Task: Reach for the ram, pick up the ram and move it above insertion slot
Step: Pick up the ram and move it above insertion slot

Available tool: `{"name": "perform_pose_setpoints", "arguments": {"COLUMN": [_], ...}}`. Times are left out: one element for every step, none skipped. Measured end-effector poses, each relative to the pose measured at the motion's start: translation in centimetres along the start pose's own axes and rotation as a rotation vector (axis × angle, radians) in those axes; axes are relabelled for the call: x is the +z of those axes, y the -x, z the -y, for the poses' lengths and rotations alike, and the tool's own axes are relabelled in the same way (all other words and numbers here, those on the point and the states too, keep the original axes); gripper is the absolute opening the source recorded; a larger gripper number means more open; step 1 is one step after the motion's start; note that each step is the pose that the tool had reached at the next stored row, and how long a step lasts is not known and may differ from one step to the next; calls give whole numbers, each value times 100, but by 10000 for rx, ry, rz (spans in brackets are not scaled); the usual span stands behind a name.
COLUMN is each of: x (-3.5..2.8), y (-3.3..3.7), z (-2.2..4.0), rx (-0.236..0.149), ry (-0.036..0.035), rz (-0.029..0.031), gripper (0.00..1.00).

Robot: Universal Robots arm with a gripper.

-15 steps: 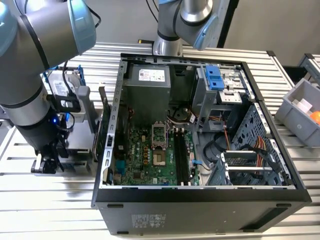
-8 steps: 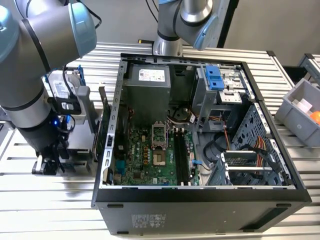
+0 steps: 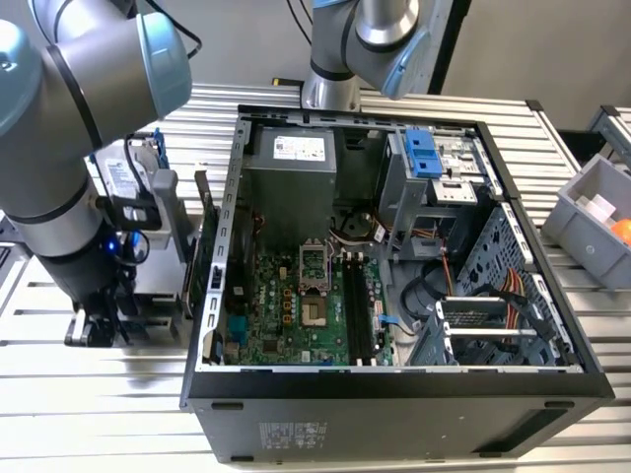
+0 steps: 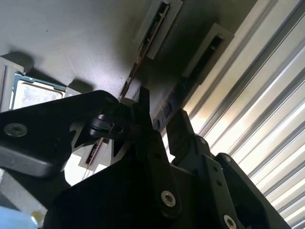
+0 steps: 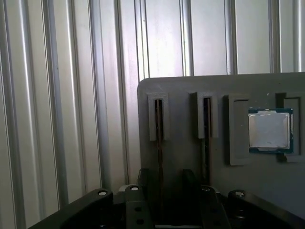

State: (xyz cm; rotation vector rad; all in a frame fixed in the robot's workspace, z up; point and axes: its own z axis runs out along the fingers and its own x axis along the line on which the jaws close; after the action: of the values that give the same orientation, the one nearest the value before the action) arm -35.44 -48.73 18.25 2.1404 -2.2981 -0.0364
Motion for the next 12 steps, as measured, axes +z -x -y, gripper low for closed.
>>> {"name": "perform_pose_setpoints", "arguments": {"x": [6,13,20,26,33,39,45,49,55,61,67,73], "y": [0,0,0,-1,-1,-1,-1,-1,-2,-2,-2,-3], "z": [0,0,1,1,1,1,1,0,0,0,0,1], "rx": [7,14,22,29,37,44,51,58,65,71,78,84], "ry": [0,0,-1,0,-1,0,1,4,5,6,7,7], "rz": [0,0,1,0,0,0,-2,-4,-6,-7,-7,-8], "gripper": [100,100,100,100,100,100,100,100,100,100,100,100]}}
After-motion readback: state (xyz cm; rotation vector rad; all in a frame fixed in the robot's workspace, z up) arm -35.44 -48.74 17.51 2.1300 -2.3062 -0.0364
